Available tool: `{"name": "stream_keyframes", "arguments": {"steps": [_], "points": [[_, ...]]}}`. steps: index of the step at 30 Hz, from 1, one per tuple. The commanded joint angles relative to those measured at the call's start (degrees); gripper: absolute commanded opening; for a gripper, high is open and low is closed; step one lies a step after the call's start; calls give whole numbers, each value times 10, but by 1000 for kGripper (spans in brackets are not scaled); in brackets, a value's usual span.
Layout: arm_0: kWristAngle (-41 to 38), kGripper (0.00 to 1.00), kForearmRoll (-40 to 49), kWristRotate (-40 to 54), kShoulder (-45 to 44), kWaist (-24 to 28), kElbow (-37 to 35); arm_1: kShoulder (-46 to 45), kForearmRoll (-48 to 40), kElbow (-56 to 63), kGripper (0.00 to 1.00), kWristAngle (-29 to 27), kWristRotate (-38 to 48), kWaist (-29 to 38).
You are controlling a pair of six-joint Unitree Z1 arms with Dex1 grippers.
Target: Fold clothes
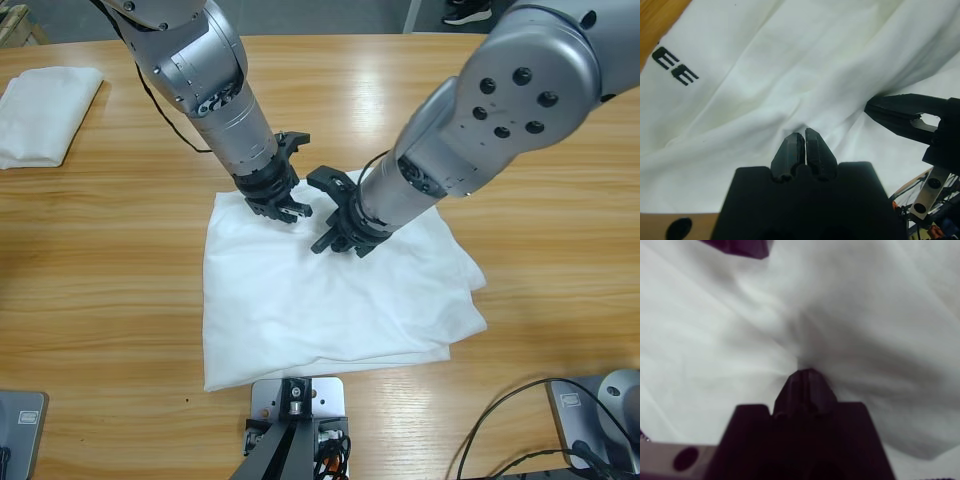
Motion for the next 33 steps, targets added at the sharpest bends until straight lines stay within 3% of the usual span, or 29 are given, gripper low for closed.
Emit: {"name": "stream_keyframes", "arguments": {"steps": [1, 10, 21, 24, 33], "points": [[10, 0, 5, -13, 34, -4, -6, 3, -13, 61, 0, -8, 2, -16], [62, 0, 13, -40, 20, 12, -7, -15, -28, 103, 0, -21, 12, -16], [66, 0, 19, -71, 85, 25, -94, -68, -33, 138, 0, -28, 11, -16], [64, 0, 56, -67, 68, 15, -120, -69, -37, 150, 0, -28, 10, -17], [52, 0, 75, -72, -9, 4, -109, -53, -40, 132, 0, -20, 8, -17]]}}
